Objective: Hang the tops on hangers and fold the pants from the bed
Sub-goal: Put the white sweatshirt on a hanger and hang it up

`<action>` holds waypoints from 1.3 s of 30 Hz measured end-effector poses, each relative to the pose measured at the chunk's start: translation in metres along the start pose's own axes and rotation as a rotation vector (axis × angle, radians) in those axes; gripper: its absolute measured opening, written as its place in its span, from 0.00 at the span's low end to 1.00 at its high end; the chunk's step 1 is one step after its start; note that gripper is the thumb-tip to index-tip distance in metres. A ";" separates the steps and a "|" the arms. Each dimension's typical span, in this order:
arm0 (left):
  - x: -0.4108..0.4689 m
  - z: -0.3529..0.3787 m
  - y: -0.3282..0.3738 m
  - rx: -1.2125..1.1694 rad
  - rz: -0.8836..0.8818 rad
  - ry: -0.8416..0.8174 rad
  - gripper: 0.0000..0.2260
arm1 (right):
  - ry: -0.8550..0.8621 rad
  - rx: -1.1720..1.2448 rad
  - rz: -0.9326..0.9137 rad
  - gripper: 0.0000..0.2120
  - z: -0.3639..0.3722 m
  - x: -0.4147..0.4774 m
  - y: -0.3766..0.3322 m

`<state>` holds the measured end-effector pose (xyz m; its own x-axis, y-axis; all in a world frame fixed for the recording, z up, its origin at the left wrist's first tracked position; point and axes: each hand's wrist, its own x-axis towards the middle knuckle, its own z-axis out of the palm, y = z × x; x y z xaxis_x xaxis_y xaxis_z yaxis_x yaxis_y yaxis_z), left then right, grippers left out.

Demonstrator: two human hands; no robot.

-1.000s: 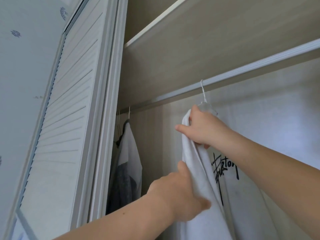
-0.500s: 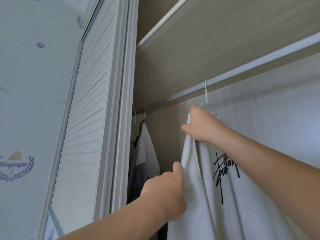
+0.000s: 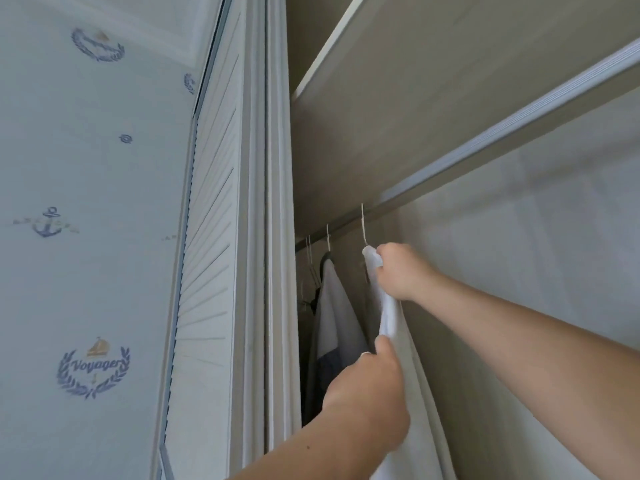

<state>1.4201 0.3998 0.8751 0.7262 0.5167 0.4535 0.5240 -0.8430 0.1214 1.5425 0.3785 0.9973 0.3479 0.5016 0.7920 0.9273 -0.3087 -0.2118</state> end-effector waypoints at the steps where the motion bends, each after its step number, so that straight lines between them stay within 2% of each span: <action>1: 0.007 0.000 0.001 0.017 -0.008 -0.007 0.25 | -0.010 -0.010 -0.007 0.06 0.006 0.007 0.002; 4: 0.025 0.001 0.000 0.103 -0.050 -0.031 0.27 | -0.054 -0.005 -0.022 0.05 0.026 0.029 0.007; 9: 0.047 0.002 -0.011 0.276 -0.144 -0.045 0.31 | -0.115 0.068 -0.006 0.11 0.060 0.059 0.017; 15: 0.046 0.005 -0.024 0.388 -0.210 -0.049 0.27 | -0.094 0.204 -0.011 0.12 0.101 0.076 0.028; 20: 0.021 0.004 -0.023 0.455 -0.141 -0.065 0.26 | -0.074 0.274 -0.059 0.19 0.103 0.064 0.039; 25: -0.018 -0.005 -0.016 0.619 0.078 -0.079 0.29 | -0.062 0.329 -0.144 0.19 0.085 0.029 0.053; 28: -0.048 -0.008 -0.018 0.756 0.241 -0.007 0.24 | -0.086 0.368 -0.158 0.24 0.076 0.000 0.056; 32: -0.095 -0.017 -0.035 0.735 0.397 0.111 0.21 | -0.081 0.364 -0.240 0.27 0.062 -0.052 0.048; 35: -0.134 -0.027 -0.049 0.739 0.407 0.207 0.22 | -0.089 0.339 -0.312 0.31 0.049 -0.104 0.027; 39: -0.193 -0.031 -0.072 0.665 0.272 0.260 0.26 | -0.195 0.279 -0.432 0.34 0.037 -0.175 -0.006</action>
<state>1.2285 0.3566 0.8062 0.7830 0.1825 0.5947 0.5592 -0.6253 -0.5443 1.4808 0.3225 0.8388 -0.0783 0.6837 0.7256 0.9836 0.1716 -0.0556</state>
